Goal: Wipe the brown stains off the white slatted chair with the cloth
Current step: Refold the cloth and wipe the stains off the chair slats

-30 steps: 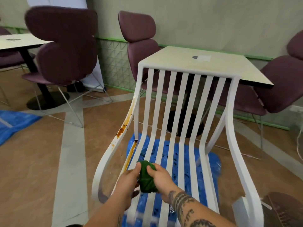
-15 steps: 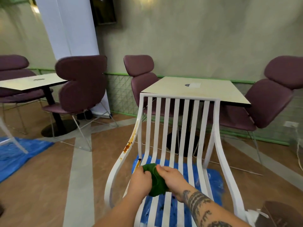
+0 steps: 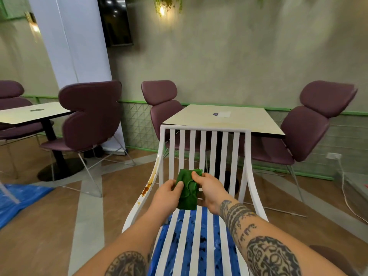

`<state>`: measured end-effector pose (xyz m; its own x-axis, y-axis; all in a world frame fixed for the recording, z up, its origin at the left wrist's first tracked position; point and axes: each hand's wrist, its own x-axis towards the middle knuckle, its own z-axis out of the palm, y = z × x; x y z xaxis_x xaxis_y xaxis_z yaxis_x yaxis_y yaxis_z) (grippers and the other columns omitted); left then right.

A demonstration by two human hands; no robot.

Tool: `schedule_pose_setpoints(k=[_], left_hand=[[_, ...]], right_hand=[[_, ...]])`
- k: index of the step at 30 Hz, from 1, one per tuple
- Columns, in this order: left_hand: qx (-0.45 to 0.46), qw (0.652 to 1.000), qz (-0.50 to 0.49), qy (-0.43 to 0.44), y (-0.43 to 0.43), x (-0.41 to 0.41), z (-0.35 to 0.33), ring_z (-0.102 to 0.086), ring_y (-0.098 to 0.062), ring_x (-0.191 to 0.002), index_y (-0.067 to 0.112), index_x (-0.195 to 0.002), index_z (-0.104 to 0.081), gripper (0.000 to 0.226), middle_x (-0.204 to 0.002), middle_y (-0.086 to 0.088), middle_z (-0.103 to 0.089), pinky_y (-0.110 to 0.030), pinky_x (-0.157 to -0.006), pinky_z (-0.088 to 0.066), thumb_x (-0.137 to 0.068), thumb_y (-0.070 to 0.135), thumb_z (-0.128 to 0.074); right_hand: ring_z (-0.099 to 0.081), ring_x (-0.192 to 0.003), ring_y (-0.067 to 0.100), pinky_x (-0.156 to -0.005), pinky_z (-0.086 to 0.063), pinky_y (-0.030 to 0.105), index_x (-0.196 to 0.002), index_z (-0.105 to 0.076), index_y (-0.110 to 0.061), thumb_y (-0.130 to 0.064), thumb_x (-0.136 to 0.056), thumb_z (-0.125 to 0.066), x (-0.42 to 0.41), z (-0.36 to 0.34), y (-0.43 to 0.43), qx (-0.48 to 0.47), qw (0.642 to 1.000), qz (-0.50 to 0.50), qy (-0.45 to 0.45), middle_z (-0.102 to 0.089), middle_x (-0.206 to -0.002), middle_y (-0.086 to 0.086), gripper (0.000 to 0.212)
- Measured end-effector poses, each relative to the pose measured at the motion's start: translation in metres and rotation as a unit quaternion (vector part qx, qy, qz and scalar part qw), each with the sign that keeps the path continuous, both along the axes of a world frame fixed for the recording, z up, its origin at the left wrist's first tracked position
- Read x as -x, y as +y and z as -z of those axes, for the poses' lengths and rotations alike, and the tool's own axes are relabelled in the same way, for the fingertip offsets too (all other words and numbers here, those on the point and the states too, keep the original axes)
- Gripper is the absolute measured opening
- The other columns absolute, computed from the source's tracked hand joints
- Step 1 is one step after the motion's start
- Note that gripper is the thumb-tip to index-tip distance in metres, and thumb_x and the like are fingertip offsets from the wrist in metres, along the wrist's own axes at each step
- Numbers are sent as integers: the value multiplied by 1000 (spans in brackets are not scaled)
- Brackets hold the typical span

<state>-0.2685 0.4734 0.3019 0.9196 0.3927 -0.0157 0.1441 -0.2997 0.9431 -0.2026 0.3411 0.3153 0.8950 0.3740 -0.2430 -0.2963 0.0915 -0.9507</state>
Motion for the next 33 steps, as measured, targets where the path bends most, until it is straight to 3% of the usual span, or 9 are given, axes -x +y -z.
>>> schedule_pose_setpoints(k=[4, 8, 15, 17, 19, 23, 26, 30, 33], left_hand=[[-51, 998, -20, -9, 3, 4, -15, -67, -23, -74, 15, -92, -65, 32, -81, -9, -69, -37, -63, -52, -102, 43, -54], [69, 997, 23, -10, 2, 6, -29, -75, -22, -77, 12, -104, -67, 23, -93, -9, -75, -30, -56, -59, -91, 29, -75], [238, 971, -3, -7, 1, 0, -31, -71, -29, -98, 18, -123, -61, 36, -120, -8, -67, -35, -64, -62, -94, -3, -63], [253, 967, -30, -23, 0, -1, -28, -70, -31, -100, 18, -123, -62, 38, -120, -8, -66, -44, -79, -63, -95, -8, -57], [269, 961, -42, -40, -2, 0, -27, -68, -31, -103, 16, -120, -63, 45, -119, -8, -66, -42, -79, -62, -93, -16, -48], [194, 980, -8, -38, -3, 3, -31, -64, -29, -106, 19, -114, -66, 59, -120, -6, -65, -37, -77, -59, -85, -24, -38], [78, 995, 55, -22, -11, 3, -38, -60, -23, -110, 24, -113, -66, 61, -119, -1, -64, -39, -88, -57, -84, -21, -37], [-53, 990, 123, -34, -24, 2, -45, -58, -14, -114, 34, -120, -62, 70, -118, 10, -63, -39, -95, -56, -81, -20, -41], [-76, 989, 103, -75, -22, 0, -45, -56, -13, -117, 38, -134, -54, 80, -122, 17, -59, -37, -96, -56, -81, -21, -46]], right_hand=[[-72, -96, 25, -76, -58, 39, -108, -64, -13, -20, -94, -70, -8, -10, -9, 19, 994, 70, -80, -74, -106, 10, 17], [-71, -100, 31, -90, -59, 51, -109, -64, -9, -2, -91, -69, -15, -18, -15, -67, 988, 110, -80, -73, -109, 14, 20], [-68, -106, 35, -93, -57, 49, -118, -56, -11, 15, -87, -62, -16, -23, -33, -212, 966, 143, -31, -65, -120, 20, 40], [-68, -104, 34, -92, -57, 49, -126, -52, -17, 15, -88, -58, -16, -20, -41, -208, 968, 139, -25, -62, -120, 18, 50], [-66, -100, 32, -90, -56, 49, -131, -51, -22, 5, -92, -53, -15, -18, -49, -177, 976, 123, -20, -59, -122, 16, 47], [-57, -108, 25, -87, -50, 43, -130, -55, -21, -30, -98, -55, -11, -10, -58, -35, 995, 81, -40, -54, -127, 5, 33], [-52, -121, 18, -95, -41, 36, -131, -58, -23, -27, -100, -56, -5, -5, -52, 115, 983, -1, -144, -57, -130, -1, 32], [-56, -124, 14, -97, -43, 32, -140, -53, -26, -20, -100, -60, 3, 5, -38, 92, 977, -115, -153, -62, -130, -4, 41], [-69, -109, 16, -83, -54, 28, -131, -58, -23, -17, -98, -63, 7, 4, -31, 71, 976, -143, -147, -72, -119, 1, 34]])
